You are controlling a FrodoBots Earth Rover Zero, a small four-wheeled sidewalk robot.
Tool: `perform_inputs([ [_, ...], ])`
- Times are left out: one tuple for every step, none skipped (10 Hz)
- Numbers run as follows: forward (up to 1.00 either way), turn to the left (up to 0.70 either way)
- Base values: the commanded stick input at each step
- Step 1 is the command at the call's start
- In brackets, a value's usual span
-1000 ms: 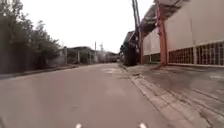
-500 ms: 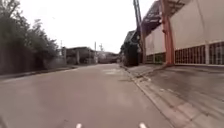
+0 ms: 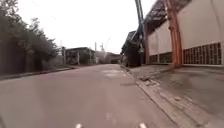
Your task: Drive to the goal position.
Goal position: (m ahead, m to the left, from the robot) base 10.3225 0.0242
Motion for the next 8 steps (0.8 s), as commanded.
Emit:
perform_inputs([
  [0.85,-0.08],
  [0.85,0.0],
  [0.85,0.0],
  [0.85,0.0],
  [0.85,0.0],
  [0.85,0.0],
  [0.85,0.0],
  [0.85,0.0],
])
